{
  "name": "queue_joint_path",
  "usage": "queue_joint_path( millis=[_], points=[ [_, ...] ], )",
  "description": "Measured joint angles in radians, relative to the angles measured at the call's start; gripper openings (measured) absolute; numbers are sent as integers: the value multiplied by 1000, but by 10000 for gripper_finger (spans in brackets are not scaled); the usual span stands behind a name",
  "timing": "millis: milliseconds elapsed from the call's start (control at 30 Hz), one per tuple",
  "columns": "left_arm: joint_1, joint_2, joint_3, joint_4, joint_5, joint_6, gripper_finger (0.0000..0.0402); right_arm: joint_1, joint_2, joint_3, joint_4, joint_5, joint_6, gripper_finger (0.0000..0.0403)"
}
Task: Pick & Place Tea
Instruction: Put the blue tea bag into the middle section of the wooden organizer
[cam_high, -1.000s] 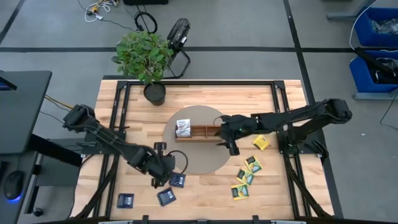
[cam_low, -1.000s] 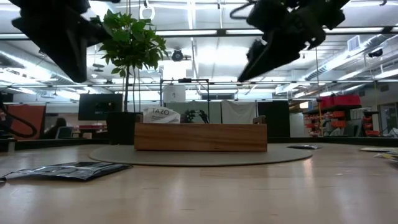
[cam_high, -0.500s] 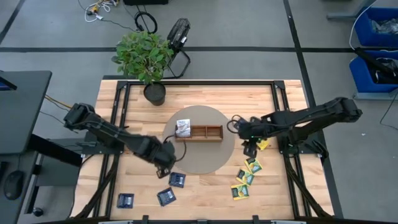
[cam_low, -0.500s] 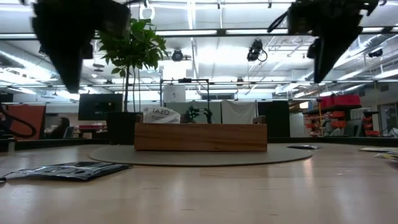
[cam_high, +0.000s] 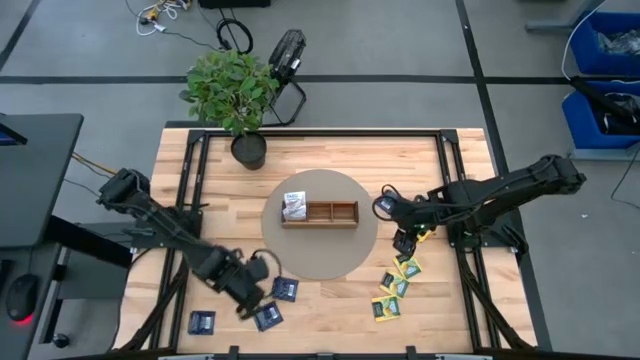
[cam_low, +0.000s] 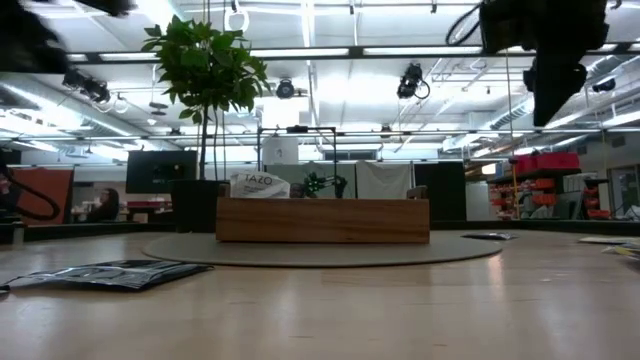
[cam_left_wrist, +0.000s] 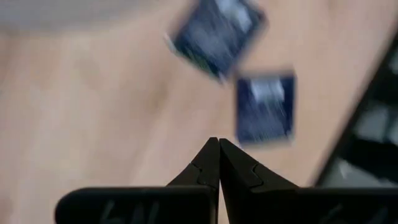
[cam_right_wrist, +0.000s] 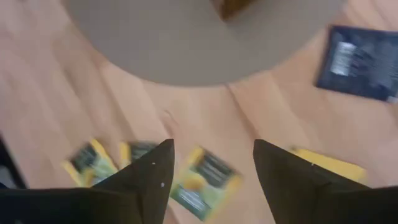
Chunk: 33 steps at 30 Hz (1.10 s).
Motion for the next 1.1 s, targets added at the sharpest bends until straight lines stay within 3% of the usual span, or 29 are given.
queue_joint_path(
  millis=[233, 600, 900, 1100],
  points=[
    [-151, 0, 0, 18, 207, -58, 9, 44, 4, 0, 129, 8, 52, 231],
    [-330, 1, 0, 67, 183, -171, 16, 51, 4, -1, 184, 31, 44, 231],
    [-398, 46, -1, 54, 149, -180, 110, 51, 4, -1, 215, 31, 47, 231],
    [-401, 161, -1, 65, 251, -94, 164, 51, 4, -1, 216, 30, 55, 231]
  ],
)
